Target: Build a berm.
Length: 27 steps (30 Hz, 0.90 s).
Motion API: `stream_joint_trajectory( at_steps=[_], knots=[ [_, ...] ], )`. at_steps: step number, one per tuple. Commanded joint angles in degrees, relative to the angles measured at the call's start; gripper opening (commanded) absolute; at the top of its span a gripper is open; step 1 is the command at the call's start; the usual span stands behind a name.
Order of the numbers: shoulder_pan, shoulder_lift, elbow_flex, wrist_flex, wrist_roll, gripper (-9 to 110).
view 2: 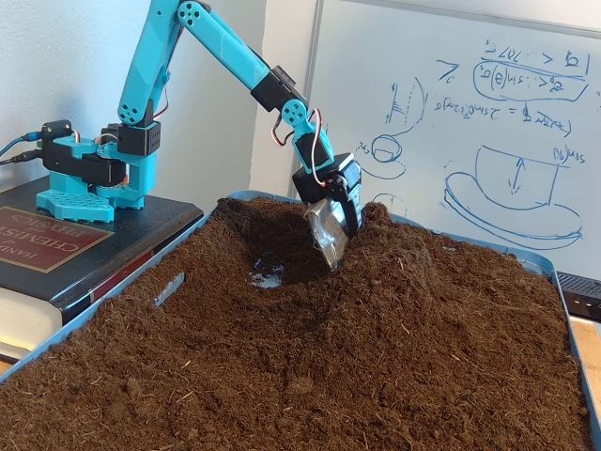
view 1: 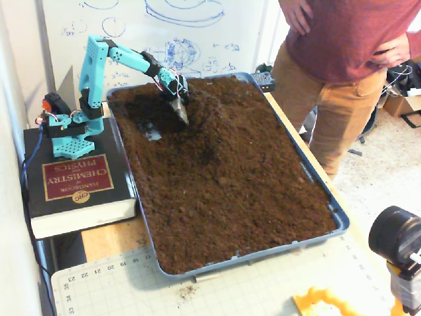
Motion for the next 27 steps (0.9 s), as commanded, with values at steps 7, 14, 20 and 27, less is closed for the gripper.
stream_joint_trajectory(
  at_steps=[7,14,20,27],
  knots=[
    [1.85,19.07,-1.41,12.66,0.35,0],
    [1.85,31.20,-1.05,32.78,-0.35,0],
    [1.32,41.92,3.52,53.17,-4.92,0],
    [10.63,49.92,16.17,56.51,-25.66,0]
  ],
)
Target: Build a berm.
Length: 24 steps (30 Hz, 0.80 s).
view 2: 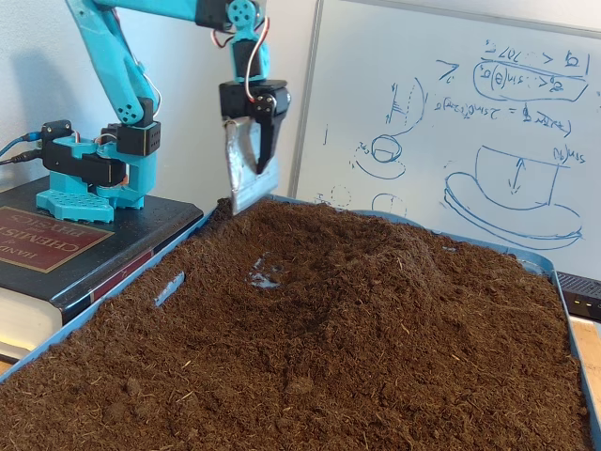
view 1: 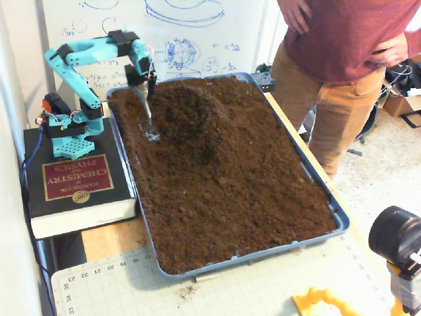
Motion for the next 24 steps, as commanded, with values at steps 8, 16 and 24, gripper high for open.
stream_joint_trajectory(
  at_steps=[8,16,24],
  knots=[
    [23.99,1.85,14.33,-6.24,-37.35,0],
    [36.83,-20.92,11.16,-26.72,-46.49,0],
    [39.29,-42.01,2.81,-38.67,-45.79,0]
  ],
)
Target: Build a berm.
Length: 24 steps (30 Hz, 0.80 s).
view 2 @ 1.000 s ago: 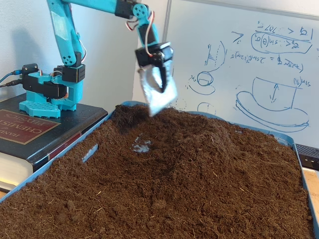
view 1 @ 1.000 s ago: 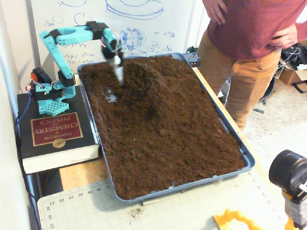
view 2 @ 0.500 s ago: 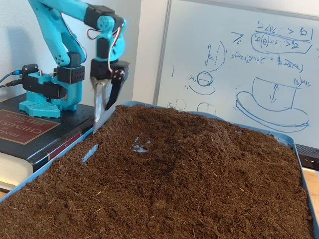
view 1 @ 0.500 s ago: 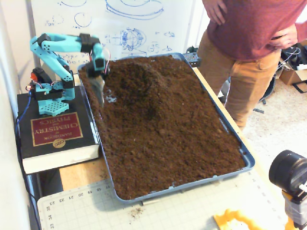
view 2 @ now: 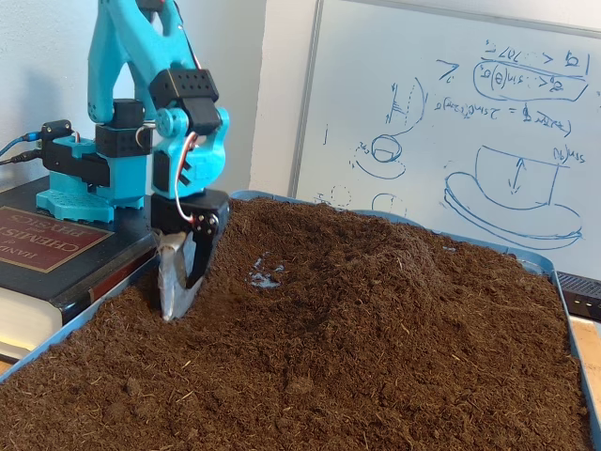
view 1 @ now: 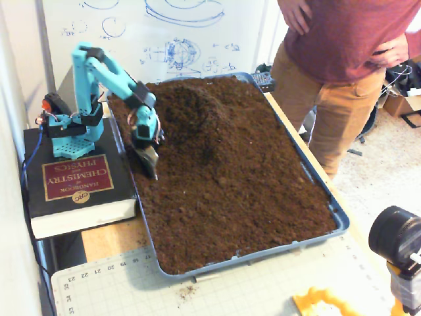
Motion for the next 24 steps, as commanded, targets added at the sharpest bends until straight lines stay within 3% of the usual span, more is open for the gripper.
stream_joint_trajectory(
  at_steps=[1,8,24],
  knots=[
    [1.23,-5.27,-5.63,-3.69,0.62,0],
    [0.53,-11.69,-15.91,-4.22,2.46,0],
    [-12.30,-15.12,-33.75,-3.52,24.35,0]
  ],
)
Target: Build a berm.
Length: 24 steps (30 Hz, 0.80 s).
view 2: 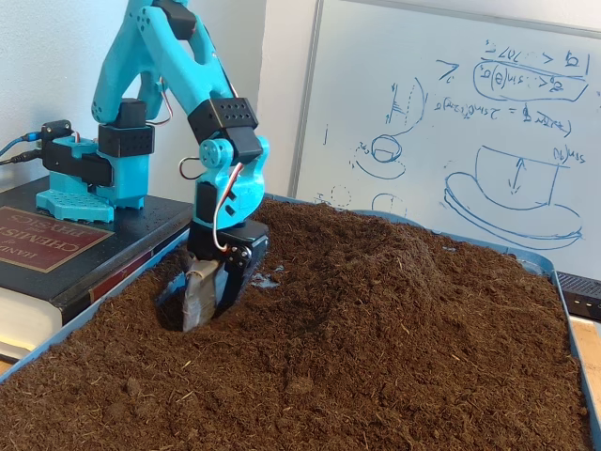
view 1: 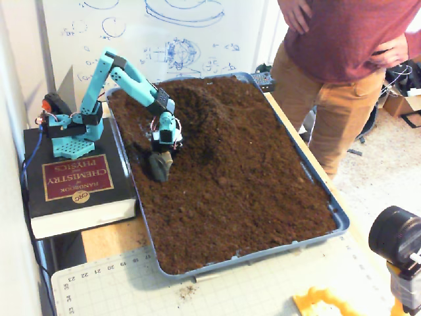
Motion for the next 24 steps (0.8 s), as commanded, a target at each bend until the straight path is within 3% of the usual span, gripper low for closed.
stream_joint_trajectory(
  at_steps=[1,24],
  knots=[
    [-6.15,3.08,-12.66,-3.43,5.71,0],
    [-18.11,19.42,-13.45,-3.34,15.38,0]
  ],
)
